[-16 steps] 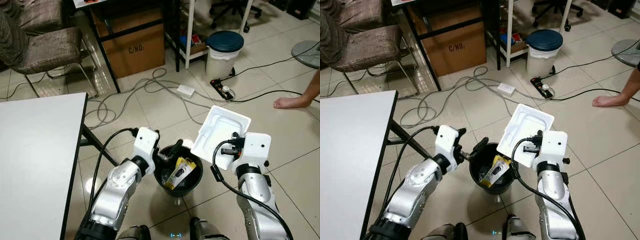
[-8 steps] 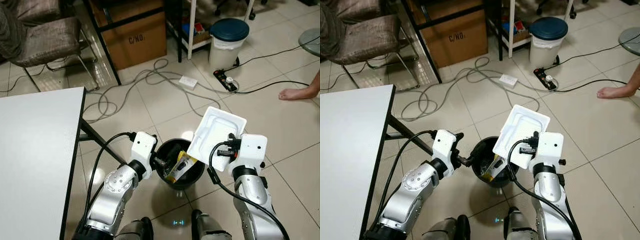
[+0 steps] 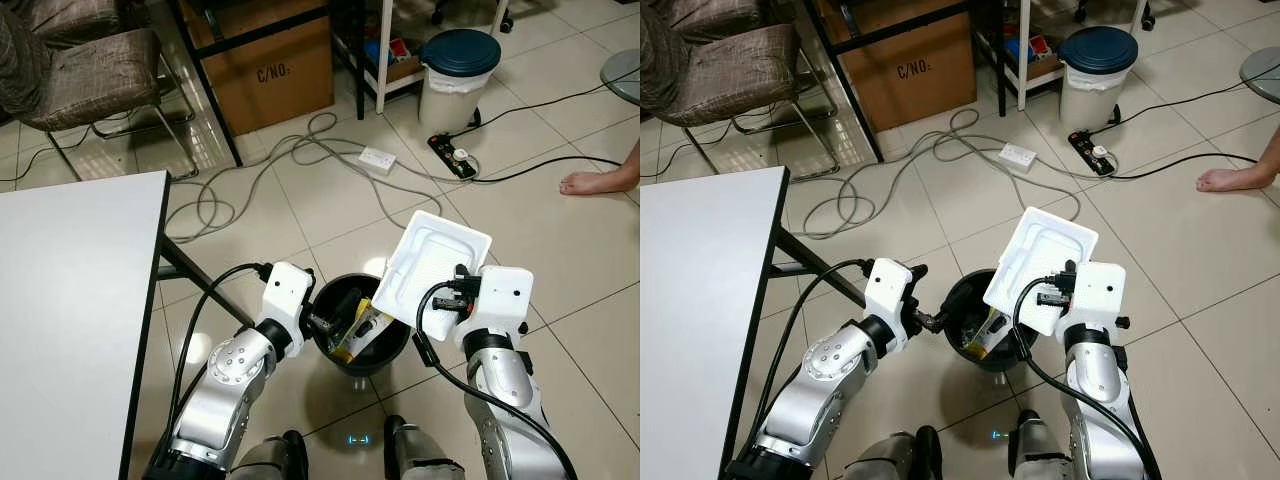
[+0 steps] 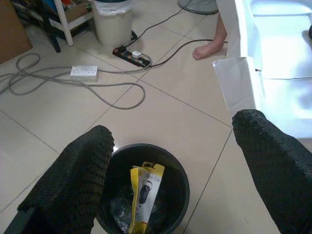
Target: Picking trash to rubbish bin
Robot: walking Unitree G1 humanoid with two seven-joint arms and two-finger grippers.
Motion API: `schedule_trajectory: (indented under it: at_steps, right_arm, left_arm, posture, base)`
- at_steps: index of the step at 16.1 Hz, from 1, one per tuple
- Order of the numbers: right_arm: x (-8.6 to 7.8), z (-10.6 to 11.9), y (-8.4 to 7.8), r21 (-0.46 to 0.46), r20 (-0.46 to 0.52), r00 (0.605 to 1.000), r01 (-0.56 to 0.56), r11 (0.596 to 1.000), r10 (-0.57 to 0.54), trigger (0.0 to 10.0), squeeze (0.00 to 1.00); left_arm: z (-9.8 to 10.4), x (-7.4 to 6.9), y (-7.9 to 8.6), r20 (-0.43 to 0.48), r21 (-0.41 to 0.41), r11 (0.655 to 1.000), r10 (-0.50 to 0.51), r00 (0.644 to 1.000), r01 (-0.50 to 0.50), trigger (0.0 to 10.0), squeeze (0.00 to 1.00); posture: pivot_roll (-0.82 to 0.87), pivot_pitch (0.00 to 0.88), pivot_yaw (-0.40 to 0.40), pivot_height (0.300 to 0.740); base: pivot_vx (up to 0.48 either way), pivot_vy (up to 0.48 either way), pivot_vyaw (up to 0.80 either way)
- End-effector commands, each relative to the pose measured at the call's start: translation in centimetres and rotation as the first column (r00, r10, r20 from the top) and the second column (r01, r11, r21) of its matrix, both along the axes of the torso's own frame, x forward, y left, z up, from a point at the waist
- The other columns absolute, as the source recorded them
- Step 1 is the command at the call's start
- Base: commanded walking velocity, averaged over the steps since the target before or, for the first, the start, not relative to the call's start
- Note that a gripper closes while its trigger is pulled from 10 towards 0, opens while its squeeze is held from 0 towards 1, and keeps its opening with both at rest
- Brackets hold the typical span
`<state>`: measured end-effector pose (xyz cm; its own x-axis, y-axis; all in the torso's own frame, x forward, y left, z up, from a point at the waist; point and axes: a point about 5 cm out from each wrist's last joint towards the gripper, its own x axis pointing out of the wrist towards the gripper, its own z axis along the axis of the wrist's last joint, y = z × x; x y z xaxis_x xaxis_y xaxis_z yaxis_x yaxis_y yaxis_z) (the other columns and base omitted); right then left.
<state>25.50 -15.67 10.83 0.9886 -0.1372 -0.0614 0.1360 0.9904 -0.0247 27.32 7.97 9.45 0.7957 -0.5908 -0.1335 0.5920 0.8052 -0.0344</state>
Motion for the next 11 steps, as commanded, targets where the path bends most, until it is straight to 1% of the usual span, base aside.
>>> schedule_trajectory:
  at_steps: [1, 11]
  right_arm:
    - [-0.25, -0.32, 0.39, 0.003, -0.021, 1.0, -0.012, 1.0, 0.012, 10.0, 0.0]
    - [-0.37, -0.41, 0.43, 0.0, -0.026, 1.0, -0.013, 1.0, 0.013, 10.0, 0.0]
  left_arm:
    - [-0.28, -0.33, 0.19, -0.011, 0.017, 1.0, -0.004, 1.0, 0.004, 10.0, 0.0]
    - [-0.38, -0.4, 0.1, -0.016, 0.019, 1.0, 0.009, 1.0, -0.009, 10.0, 0.0]
  posture:
    - [-0.07, 0.258, 0.126, 0.74]
    - [-0.07, 0.271, 0.124, 0.74]
  base:
    - [0.0, 0.0, 0.0]
    - [0.0, 0.0, 0.0]
